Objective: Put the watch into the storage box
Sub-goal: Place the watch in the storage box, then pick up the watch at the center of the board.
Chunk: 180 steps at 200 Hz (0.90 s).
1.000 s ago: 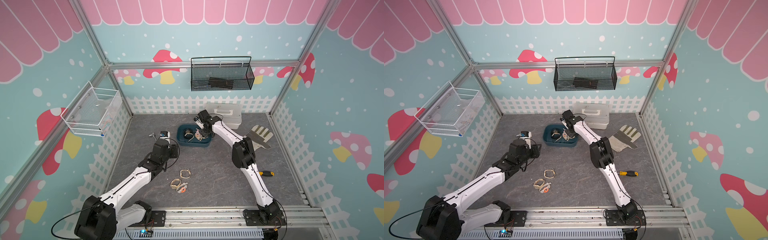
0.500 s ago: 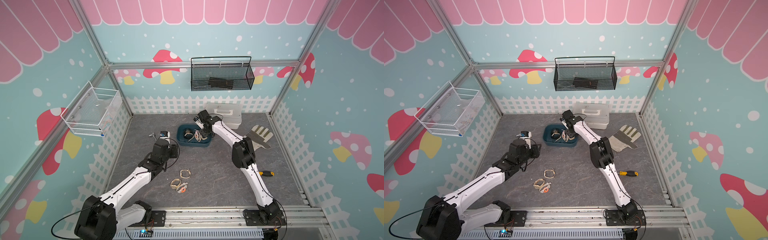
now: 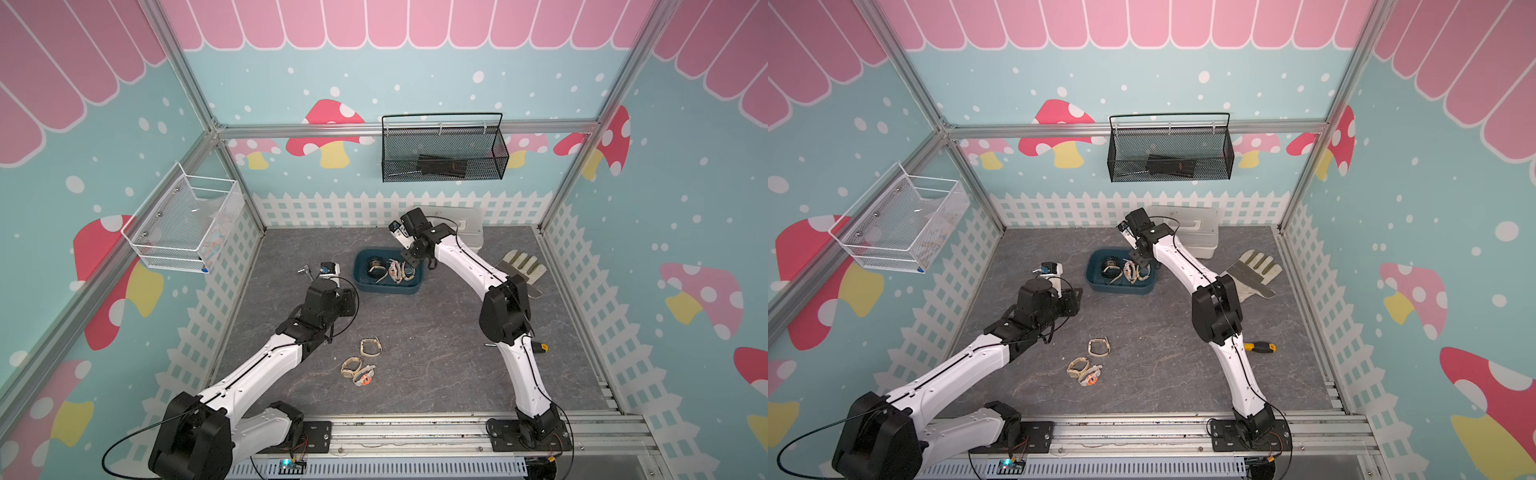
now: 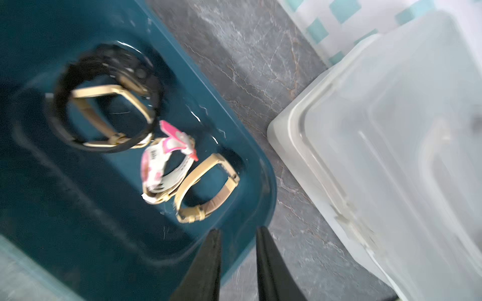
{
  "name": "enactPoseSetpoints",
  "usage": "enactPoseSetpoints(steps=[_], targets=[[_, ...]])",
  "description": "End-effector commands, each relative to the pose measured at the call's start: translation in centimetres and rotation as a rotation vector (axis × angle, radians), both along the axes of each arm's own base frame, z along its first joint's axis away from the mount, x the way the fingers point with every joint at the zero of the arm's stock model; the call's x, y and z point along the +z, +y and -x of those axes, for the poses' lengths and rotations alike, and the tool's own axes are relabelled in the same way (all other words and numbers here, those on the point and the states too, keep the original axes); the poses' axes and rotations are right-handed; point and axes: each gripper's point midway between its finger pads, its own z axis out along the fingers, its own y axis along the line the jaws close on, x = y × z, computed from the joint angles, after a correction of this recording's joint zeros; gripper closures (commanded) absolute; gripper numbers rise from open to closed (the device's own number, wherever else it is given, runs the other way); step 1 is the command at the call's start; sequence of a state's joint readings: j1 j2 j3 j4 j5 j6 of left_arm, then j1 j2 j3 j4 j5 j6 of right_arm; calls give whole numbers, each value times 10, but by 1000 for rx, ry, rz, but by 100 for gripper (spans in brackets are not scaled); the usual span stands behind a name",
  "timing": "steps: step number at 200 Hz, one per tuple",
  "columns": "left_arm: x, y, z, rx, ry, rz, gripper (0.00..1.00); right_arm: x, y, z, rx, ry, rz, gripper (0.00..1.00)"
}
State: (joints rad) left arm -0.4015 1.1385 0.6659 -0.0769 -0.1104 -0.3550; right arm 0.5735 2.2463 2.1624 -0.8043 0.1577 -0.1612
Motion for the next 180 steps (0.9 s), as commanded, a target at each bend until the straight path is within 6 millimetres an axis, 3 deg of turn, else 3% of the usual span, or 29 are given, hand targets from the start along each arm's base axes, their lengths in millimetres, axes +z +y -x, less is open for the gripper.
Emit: enactPoseSetpoints(steps=[1, 24, 27, 30, 35, 44, 60, 83, 120, 180], targets=[[4, 7, 1, 28, -20, -30, 52, 44, 32, 40, 135, -39, -119, 71], [-3, 17, 0, 60, -1, -16, 53, 63, 51, 90, 274, 2, -280, 71], [-4, 18, 0, 62, 0, -11, 53, 55, 53, 96, 287, 26, -289, 71], [-4, 18, 0, 64, 2, -8, 53, 68, 53, 105, 308, 14, -321, 71], [-5, 19, -1, 67, 4, -4, 53, 72, 56, 117, 344, 22, -361, 70], [-5, 21, -1, 75, 7, 0, 53, 70, 60, 137, 401, 48, -412, 70], [-9, 28, -1, 109, 19, 4, 53, 60, 66, 169, 488, 90, -458, 67], [-13, 39, -1, 158, 33, 21, 53, 27, 78, 205, 574, 196, -484, 64], [-13, 47, 2, 182, 27, 26, 53, -36, 94, 233, 606, 283, -409, 64], [-13, 49, 4, 192, 27, 36, 53, -102, 118, 256, 650, 369, -266, 64]])
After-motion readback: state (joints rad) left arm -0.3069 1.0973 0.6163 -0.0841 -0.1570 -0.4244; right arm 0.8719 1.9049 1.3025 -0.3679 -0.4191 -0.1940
